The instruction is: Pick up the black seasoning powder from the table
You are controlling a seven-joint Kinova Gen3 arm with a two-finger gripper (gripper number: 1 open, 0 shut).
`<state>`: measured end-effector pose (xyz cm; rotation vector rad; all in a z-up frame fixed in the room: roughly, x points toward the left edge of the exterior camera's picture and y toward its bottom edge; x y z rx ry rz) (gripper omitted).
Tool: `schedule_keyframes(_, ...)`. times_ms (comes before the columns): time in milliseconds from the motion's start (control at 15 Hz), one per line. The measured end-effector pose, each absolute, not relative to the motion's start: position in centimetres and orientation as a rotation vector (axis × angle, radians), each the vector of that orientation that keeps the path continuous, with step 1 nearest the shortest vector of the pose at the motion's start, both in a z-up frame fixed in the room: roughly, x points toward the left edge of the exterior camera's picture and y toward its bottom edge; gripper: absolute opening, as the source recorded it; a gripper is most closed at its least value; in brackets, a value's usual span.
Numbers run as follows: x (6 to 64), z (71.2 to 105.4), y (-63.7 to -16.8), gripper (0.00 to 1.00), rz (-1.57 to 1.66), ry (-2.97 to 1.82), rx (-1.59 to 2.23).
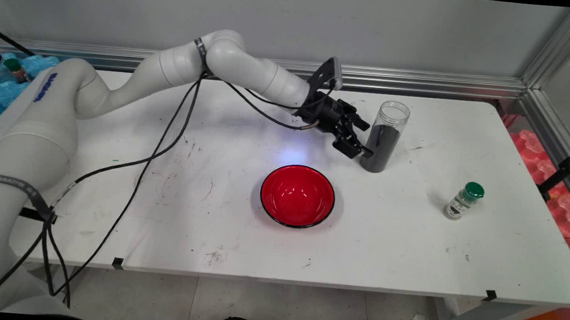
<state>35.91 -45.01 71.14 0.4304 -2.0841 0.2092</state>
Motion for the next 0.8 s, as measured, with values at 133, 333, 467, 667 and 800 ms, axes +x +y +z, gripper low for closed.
schedule_keyframes(133,35.4,70.8,-45.3,1.0,0.204,-2.079,0.43)
schedule_keyframes(333,34.8,70.3,-45.5,1.0,0.195,-2.075,0.426)
schedule_keyframes(467,34.4,70.1,-45.7,1.0,0.193,-2.073,0.425)
schedule_keyframes(667,34.0,69.8,-46.0,1.0,0.191,-2.07,0.425)
schedule_keyframes(800,33.6,69.6,-46.1,1.0,0.19,-2.067,0.426)
